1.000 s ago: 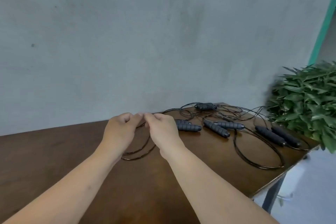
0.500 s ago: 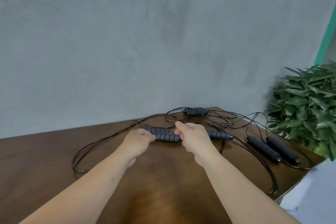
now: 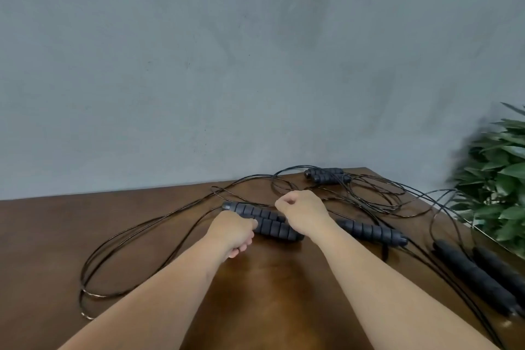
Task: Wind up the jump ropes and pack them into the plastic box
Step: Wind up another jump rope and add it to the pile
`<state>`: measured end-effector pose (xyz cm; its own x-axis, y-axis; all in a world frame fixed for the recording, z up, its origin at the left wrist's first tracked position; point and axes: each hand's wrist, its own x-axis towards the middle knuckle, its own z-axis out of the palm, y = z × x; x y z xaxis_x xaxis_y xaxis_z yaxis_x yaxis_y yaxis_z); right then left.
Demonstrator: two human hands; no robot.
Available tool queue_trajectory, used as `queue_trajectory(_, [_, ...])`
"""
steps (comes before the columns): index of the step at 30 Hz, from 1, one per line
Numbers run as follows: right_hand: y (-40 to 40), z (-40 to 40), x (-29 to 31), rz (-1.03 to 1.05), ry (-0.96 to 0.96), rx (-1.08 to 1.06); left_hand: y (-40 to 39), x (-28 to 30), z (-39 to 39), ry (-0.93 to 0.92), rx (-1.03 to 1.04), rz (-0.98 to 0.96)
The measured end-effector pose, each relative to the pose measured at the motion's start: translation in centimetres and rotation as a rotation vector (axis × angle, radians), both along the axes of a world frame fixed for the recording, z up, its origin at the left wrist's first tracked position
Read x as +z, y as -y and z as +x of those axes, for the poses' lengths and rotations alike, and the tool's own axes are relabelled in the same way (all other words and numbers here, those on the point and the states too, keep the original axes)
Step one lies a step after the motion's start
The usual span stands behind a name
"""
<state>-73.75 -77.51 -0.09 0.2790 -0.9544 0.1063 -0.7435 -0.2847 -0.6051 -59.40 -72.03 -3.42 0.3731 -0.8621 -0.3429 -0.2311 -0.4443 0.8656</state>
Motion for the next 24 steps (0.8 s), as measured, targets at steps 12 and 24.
queue_trajectory(12, [7.0,1.7,-2.7,0.156,-0.297,0.355,2.6,-1.1,-2.1,-0.258,0.210,0.044])
queue_trajectory(24, [5.7,-3.4,-2.2,0.877,0.144,0.282,2.0,-0.5,-5.9,-0.300,0.488,-0.104])
